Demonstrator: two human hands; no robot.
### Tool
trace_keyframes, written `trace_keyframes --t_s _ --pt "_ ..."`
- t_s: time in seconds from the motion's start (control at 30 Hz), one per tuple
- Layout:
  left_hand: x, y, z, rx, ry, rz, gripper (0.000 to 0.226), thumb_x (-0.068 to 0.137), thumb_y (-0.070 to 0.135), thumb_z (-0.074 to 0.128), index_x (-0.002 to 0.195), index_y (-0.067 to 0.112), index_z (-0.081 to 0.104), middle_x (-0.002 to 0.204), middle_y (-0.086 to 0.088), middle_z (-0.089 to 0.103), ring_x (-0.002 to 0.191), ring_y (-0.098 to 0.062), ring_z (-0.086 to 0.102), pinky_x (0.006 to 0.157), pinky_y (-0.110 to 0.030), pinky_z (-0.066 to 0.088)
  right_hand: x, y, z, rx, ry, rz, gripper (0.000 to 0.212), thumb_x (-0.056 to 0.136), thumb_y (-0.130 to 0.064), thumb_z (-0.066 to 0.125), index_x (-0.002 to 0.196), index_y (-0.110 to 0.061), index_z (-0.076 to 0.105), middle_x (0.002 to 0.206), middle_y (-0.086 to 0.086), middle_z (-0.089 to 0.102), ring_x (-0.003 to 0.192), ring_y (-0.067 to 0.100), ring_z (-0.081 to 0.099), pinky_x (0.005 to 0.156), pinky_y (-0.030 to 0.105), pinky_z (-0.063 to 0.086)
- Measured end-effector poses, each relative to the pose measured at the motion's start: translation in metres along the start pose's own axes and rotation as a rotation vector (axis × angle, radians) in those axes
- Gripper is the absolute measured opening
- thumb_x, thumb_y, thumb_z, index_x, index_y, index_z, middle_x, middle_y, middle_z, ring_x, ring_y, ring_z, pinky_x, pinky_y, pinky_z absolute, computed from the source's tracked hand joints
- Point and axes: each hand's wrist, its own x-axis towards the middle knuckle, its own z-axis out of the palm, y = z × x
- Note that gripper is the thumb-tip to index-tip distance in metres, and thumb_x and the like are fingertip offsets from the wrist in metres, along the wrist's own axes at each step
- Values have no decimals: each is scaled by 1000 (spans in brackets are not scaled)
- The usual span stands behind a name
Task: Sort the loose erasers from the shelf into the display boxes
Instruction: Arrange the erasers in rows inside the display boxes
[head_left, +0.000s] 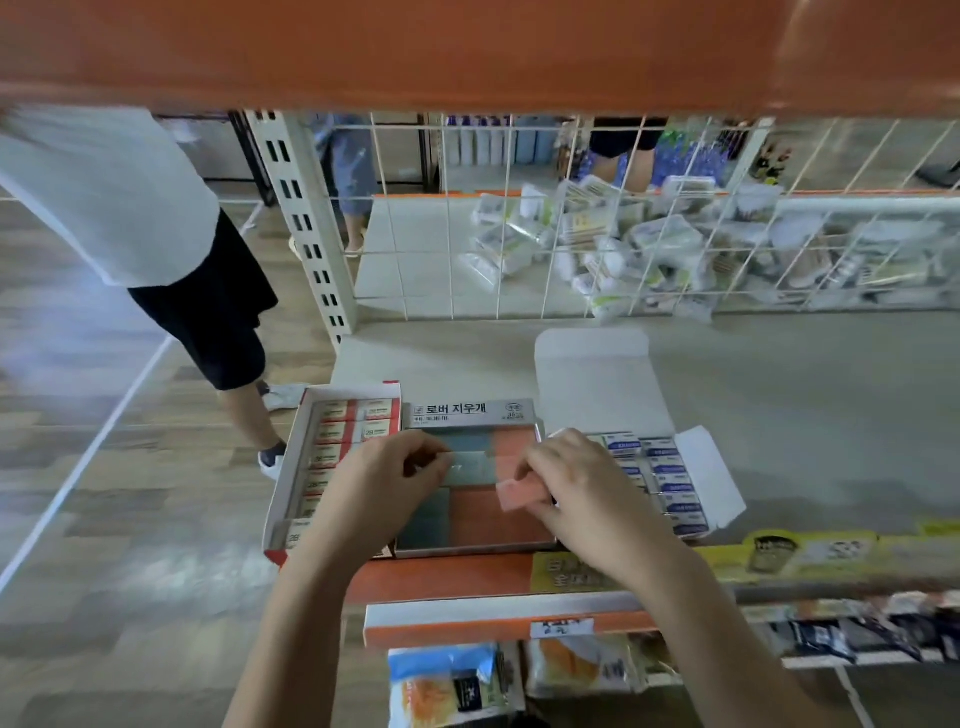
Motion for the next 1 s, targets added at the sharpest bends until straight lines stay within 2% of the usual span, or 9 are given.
trace_keyframes --t_s 0.1,0.23,0.37,0.47,0.57,0.67,0.73,0.9,1.0 --pt "-2 -1 -2 16 -5 -10 8 89 33 58 94 32 64 85 17 64 81 2 57 71 -18 46 1 -2 5 -7 17 5 26 69 -13 77 86 -17 59 90 -5 60 91 14 53 77 25 42" --pt "-5 -3 -1 31 -13 -13 12 89 35 57 97 30 65 83 20 63 79 4 56 70 -17 47 0 -4 7 -25 13 13 28 64 -14 80 86 -16 61 92 -3 61 92 20 55 79 35 50" --pt "-7 -3 0 34 -10 -13 15 89 33 58 100 27 67 84 17 63 80 3 57 74 -22 50 1 -7 6 -36 49 21 24 71 -37 66 85 -17 63 89 -3 61 90 19 55 76 34 49" --pt "-8 0 3 57 -12 3 17 89 33 58 102 27 66 86 16 62 81 2 56 75 -21 50 3 -11 7 -42 65 42 24 74 -41 61 81 -18 65 85 -5 61 88 18 55 75 34 50" --pt "-7 2 5 74 -12 14 18 90 33 57 104 27 66 87 16 63 80 2 56 73 -19 49 2 -14 7 -30 64 61 24 75 -37 60 81 -16 66 87 -2 62 91 20 56 77 36 50" --pt "-7 5 8 107 -19 20 19 90 33 56 105 27 65 85 17 61 79 3 55 70 -15 46 1 -14 6 -25 66 65 17 70 -26 76 79 -14 67 85 -1 63 89 21 58 76 38 53" --pt "-7 6 10 127 -9 14 18 90 34 56 105 28 66 86 18 60 79 1 55 69 -16 45 1 -13 5 1 62 56 17 68 -17 80 78 -15 67 84 -2 62 88 20 57 76 37 53" --pt "-6 12 17 205 -6 15 19 92 34 53 107 29 64 97 13 66 80 -2 54 70 -17 43 -5 -7 -7 46 169 94 24 67 -10 80 86 -14 66 92 -3 60 90 15 55 82 16 40" --pt "-6 15 19 227 12 10 19 92 33 52 108 30 62 98 12 65 80 -3 53 68 -17 41 -7 -3 -14 94 207 192 28 77 -10 73 103 -11 63 105 0 56 93 15 58 81 19 45"
